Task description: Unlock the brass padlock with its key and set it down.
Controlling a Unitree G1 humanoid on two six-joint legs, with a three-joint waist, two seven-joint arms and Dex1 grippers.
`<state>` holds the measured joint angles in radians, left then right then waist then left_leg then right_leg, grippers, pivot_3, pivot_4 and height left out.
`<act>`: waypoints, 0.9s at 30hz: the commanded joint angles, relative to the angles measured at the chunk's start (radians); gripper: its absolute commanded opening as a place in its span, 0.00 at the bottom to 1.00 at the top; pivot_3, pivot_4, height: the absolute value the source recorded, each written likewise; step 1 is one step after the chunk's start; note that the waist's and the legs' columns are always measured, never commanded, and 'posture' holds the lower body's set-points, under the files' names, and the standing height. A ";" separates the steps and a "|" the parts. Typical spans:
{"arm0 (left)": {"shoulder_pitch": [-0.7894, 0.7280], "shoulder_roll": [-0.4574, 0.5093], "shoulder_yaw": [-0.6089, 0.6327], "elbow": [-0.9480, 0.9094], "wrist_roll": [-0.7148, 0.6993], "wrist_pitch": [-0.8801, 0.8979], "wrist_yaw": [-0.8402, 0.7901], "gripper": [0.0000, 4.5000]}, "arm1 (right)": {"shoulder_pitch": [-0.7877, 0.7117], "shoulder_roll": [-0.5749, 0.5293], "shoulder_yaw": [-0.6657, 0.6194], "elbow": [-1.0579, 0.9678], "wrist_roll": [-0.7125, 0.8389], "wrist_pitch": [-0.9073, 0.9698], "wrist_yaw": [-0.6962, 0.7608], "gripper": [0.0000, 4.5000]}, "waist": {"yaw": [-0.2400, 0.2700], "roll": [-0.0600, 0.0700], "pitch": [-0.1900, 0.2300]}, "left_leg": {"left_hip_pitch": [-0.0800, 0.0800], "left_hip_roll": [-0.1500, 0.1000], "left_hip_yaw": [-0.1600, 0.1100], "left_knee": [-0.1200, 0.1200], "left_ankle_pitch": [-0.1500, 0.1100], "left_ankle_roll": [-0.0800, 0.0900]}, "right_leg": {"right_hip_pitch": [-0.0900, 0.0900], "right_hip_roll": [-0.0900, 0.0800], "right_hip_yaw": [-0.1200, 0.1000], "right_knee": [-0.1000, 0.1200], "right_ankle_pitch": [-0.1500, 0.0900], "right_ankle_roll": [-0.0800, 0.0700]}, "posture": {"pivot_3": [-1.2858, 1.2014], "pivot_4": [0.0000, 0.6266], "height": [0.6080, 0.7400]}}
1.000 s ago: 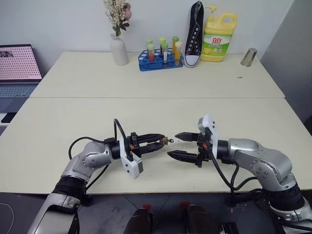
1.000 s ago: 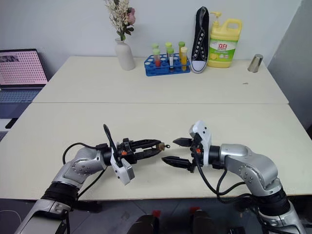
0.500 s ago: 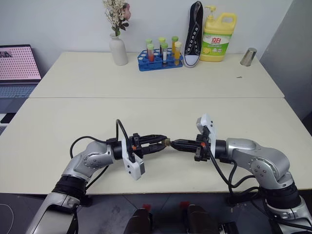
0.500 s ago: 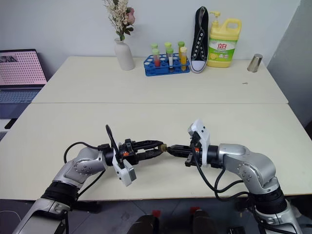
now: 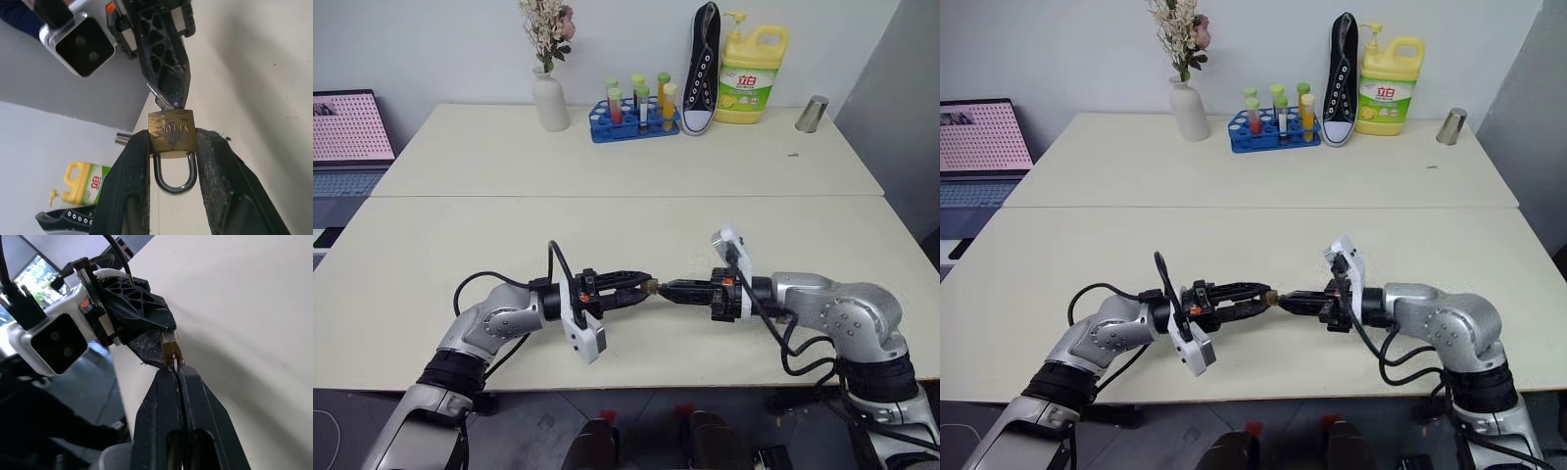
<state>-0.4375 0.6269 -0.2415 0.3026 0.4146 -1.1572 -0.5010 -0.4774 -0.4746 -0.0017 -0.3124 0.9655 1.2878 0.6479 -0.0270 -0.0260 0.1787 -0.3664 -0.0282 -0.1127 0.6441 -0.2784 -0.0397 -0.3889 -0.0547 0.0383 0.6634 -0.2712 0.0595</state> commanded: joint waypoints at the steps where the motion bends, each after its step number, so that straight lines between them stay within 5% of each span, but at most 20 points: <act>1: -0.015 0.018 -0.007 0.006 0.062 0.020 0.017 0.21 | -0.057 0.025 -0.063 0.009 0.149 0.135 -0.017 0.00 | 0.000 0.000 0.000 | 0.000 0.000 0.000 0.000 0.000 0.000 | 0.000 0.000 0.000 0.000 0.000 0.000 | 0.52 0.24 1.00; 8: -0.019 0.029 -0.014 0.012 0.124 0.031 0.065 0.21 | -0.144 0.138 -0.186 0.162 0.244 0.319 -0.164 0.00 | -0.002 0.000 0.000 | 0.000 0.000 0.001 0.000 0.000 0.000 | -0.001 0.000 0.000 0.001 0.000 0.000 | 0.52 0.24 1.00; 27: -0.016 0.036 -0.040 0.015 0.166 0.046 0.136 0.21 | -0.171 0.121 -0.168 0.262 0.485 0.327 -0.363 0.00 | -0.004 0.001 0.000 | 0.000 0.000 0.001 0.000 0.000 0.001 | -0.001 0.000 0.001 0.001 0.000 0.000 | 0.52 0.24 1.00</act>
<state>-0.4565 0.6456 -0.2676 0.3046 0.5465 -1.1424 -0.3561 -0.6092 -0.3734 -0.1662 0.0045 1.3475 1.6059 0.2551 -0.0310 -0.0255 0.1789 -0.3667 -0.0278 -0.1119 0.6438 -0.2787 -0.0392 -0.3897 -0.0544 0.0388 0.6647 -0.2709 0.0591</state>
